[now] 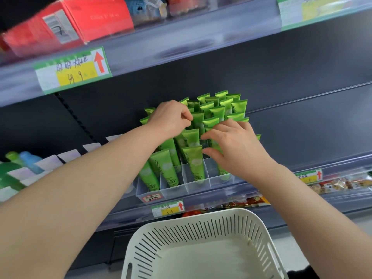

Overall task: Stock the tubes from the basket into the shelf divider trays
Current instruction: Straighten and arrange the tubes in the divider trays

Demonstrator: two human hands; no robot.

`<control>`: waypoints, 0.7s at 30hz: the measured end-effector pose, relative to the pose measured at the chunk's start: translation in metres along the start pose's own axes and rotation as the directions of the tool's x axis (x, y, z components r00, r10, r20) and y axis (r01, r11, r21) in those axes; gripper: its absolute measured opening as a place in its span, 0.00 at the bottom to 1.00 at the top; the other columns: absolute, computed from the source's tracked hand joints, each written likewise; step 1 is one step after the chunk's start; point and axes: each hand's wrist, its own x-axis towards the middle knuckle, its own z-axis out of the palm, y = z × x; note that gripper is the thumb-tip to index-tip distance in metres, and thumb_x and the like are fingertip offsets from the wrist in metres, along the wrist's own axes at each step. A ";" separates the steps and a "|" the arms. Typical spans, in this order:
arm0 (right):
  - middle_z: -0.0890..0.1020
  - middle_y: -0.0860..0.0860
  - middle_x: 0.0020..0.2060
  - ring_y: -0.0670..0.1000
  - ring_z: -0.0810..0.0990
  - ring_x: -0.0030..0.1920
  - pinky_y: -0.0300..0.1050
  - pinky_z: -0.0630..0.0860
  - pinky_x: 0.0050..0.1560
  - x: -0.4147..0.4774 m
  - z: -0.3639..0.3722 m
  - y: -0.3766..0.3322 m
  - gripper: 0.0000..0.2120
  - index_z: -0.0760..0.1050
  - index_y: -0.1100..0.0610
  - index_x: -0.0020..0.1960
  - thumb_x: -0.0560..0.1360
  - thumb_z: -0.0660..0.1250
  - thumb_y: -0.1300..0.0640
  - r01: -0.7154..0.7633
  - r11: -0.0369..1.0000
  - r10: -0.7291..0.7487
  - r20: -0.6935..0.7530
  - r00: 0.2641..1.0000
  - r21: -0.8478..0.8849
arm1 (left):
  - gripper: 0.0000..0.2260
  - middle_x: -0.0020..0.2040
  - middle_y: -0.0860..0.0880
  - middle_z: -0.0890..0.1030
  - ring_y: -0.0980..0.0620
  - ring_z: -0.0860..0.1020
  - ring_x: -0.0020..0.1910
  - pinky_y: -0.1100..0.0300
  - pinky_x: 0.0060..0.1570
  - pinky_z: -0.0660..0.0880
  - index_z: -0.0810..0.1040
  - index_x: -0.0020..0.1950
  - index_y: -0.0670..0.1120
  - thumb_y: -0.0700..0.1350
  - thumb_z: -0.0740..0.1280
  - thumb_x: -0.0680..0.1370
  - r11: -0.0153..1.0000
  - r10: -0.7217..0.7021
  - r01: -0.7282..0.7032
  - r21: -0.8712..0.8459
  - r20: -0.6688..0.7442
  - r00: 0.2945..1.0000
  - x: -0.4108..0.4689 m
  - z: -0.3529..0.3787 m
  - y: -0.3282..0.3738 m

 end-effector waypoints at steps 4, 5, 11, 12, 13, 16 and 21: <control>0.83 0.48 0.46 0.55 0.76 0.56 0.56 0.69 0.54 0.005 0.009 -0.010 0.13 0.81 0.51 0.54 0.72 0.70 0.47 0.018 1.000 -0.018 0.037 0.999 0.010 | 0.07 0.50 0.57 0.82 0.53 0.78 0.52 0.57 0.48 0.72 0.84 0.52 0.54 0.50 0.72 0.75 0.992 0.013 -0.025 0.125 0.091 0.996 -0.006 0.005 0.001; 0.83 0.48 0.47 0.54 0.76 0.57 0.56 0.68 0.55 0.006 0.011 -0.012 0.13 0.81 0.50 0.54 0.73 0.69 0.47 0.017 1.000 -0.018 0.065 0.998 0.014 | 0.07 0.51 0.56 0.82 0.52 0.77 0.53 0.56 0.49 0.72 0.83 0.53 0.54 0.50 0.71 0.76 0.987 0.016 -0.033 0.156 0.108 0.994 -0.007 0.008 0.002; 0.84 0.47 0.46 0.51 0.74 0.58 0.56 0.64 0.60 0.011 0.022 -0.015 0.09 0.81 0.50 0.52 0.77 0.65 0.51 -0.007 0.999 0.002 0.106 0.994 0.040 | 0.08 0.57 0.54 0.81 0.50 0.76 0.58 0.54 0.53 0.71 0.82 0.57 0.52 0.49 0.67 0.79 0.982 0.008 -0.033 0.186 0.133 0.991 -0.007 0.013 0.005; 0.84 0.47 0.45 0.51 0.74 0.58 0.56 0.65 0.60 0.011 0.023 -0.015 0.09 0.82 0.50 0.52 0.77 0.64 0.51 -0.011 0.999 0.007 0.100 0.995 0.037 | 0.09 0.58 0.54 0.81 0.50 0.76 0.58 0.55 0.53 0.71 0.82 0.57 0.52 0.49 0.67 0.79 0.983 0.008 -0.032 0.180 0.135 0.991 -0.007 0.012 0.005; 0.84 0.46 0.44 0.52 0.74 0.58 0.56 0.65 0.60 0.012 0.022 -0.014 0.09 0.82 0.50 0.52 0.77 0.64 0.52 -0.013 0.999 0.010 0.096 0.995 0.032 | 0.09 0.58 0.53 0.81 0.49 0.76 0.58 0.55 0.53 0.71 0.82 0.57 0.52 0.49 0.67 0.79 0.984 0.007 -0.031 0.173 0.132 0.991 -0.007 0.011 0.005; 0.83 0.47 0.46 0.52 0.73 0.59 0.56 0.64 0.60 0.011 0.020 -0.013 0.10 0.81 0.50 0.54 0.77 0.63 0.50 -0.014 0.999 0.010 0.110 0.994 0.036 | 0.08 0.57 0.53 0.81 0.50 0.76 0.58 0.54 0.55 0.72 0.82 0.56 0.51 0.49 0.67 0.79 0.987 0.000 -0.022 0.160 0.136 0.991 -0.007 0.010 0.003; 0.83 0.46 0.49 0.51 0.73 0.60 0.55 0.65 0.59 0.010 0.016 -0.014 0.13 0.79 0.49 0.56 0.77 0.62 0.46 -0.019 0.998 0.013 0.113 0.994 0.052 | 0.06 0.47 0.58 0.82 0.53 0.79 0.50 0.54 0.50 0.76 0.85 0.47 0.51 0.51 0.70 0.76 0.999 -0.028 0.025 0.029 0.106 0.994 -0.006 0.007 0.001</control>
